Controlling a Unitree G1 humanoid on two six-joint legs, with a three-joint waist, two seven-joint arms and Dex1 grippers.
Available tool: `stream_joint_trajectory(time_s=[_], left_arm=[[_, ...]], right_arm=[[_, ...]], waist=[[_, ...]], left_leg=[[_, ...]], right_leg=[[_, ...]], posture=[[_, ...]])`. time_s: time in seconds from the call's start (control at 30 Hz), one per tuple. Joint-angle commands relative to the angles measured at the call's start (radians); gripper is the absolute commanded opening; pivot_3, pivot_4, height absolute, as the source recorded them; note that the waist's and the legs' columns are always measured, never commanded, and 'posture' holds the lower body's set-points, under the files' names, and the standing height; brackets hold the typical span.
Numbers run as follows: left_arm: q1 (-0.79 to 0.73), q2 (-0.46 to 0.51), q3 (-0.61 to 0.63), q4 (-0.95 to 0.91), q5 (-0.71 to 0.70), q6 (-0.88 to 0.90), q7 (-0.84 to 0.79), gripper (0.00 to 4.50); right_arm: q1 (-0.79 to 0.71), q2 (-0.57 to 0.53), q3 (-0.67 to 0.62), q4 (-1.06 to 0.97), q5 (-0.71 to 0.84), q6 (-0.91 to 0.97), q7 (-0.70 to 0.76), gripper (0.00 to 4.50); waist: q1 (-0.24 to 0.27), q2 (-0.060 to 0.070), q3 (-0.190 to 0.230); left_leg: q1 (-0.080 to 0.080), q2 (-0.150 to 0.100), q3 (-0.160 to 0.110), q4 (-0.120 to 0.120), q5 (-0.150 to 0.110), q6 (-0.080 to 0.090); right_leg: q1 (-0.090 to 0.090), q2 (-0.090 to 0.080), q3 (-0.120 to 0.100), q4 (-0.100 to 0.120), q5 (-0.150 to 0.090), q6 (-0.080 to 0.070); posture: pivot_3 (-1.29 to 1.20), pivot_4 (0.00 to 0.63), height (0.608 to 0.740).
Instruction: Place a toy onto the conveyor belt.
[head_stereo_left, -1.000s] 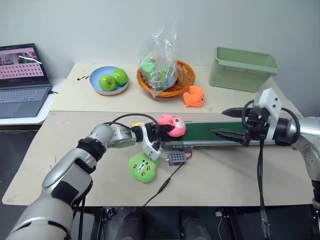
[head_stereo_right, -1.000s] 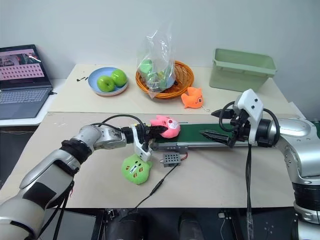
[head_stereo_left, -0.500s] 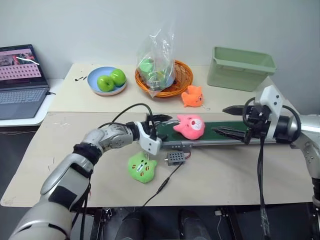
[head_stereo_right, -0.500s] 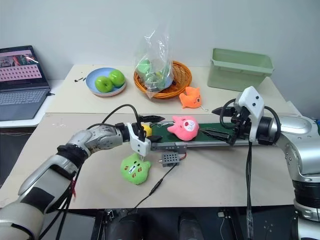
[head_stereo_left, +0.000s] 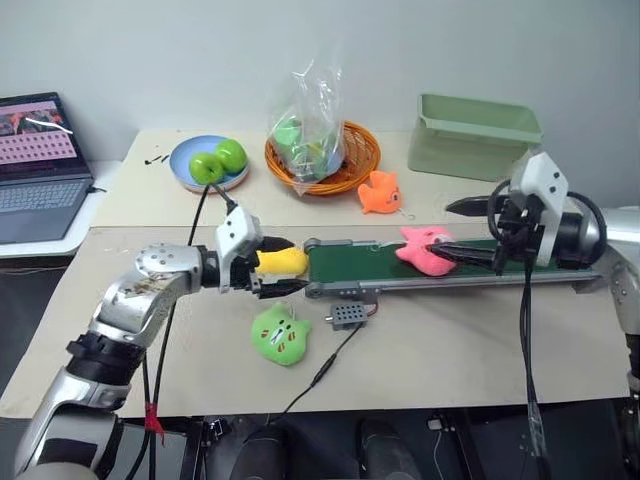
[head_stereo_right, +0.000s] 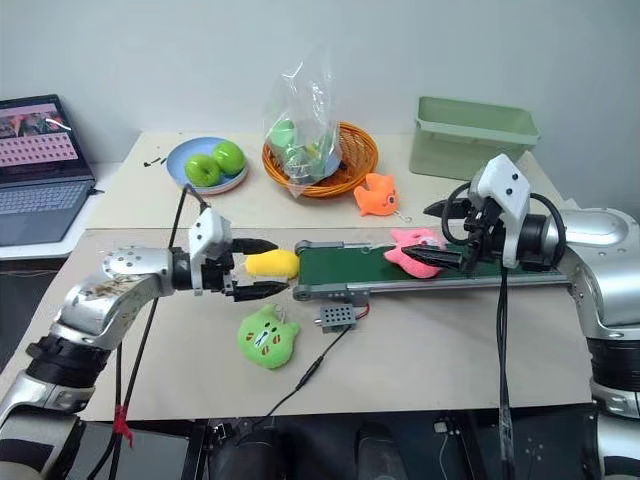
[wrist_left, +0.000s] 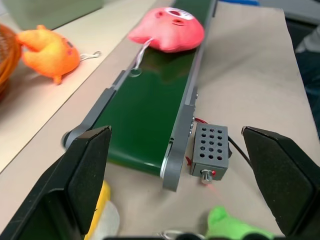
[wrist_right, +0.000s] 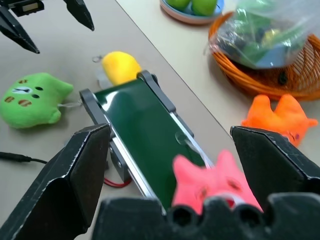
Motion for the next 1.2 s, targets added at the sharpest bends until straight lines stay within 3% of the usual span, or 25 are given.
stream_joint_trajectory(time_s=[0.03, 0.43, 1.2], left_arm=[[0.032, 0.016, 0.12, -0.106, -0.05, 0.077, 0.061, 4.47], [0.104, -0.024, 0.313, -0.267, -0.113, 0.211, 0.262, 4.47], [0.054, -0.025, 0.332, -0.263, -0.172, 0.294, 0.283, 4.47]], right_arm=[[-0.037, 0.01, -0.017, -0.007, 0.04, -0.023, 0.034, 4.5], [-0.129, 0.09, 0.064, 0.11, 0.004, -0.074, 0.074, 4.5], [-0.143, 0.095, 0.075, 0.147, -0.028, -0.097, 0.099, 4.5]], waist=[[0.003, 0.0, 0.0], [0.003, 0.0, 0.0], [0.003, 0.0, 0.0]], left_leg=[[0.0, 0.0, 0.0, 0.0, 0.0, 0.0], [0.0, 0.0, 0.0, 0.0, 0.0, 0.0], [0.0, 0.0, 0.0, 0.0, 0.0, 0.0]], right_leg=[[0.0, 0.0, 0.0, 0.0, 0.0, 0.0], [0.0, 0.0, 0.0, 0.0, 0.0, 0.0], [0.0, 0.0, 0.0, 0.0, 0.0, 0.0]], posture=[[0.0, 0.15, 0.74], [0.0, 0.15, 0.74], [0.0, 0.15, 0.74]])
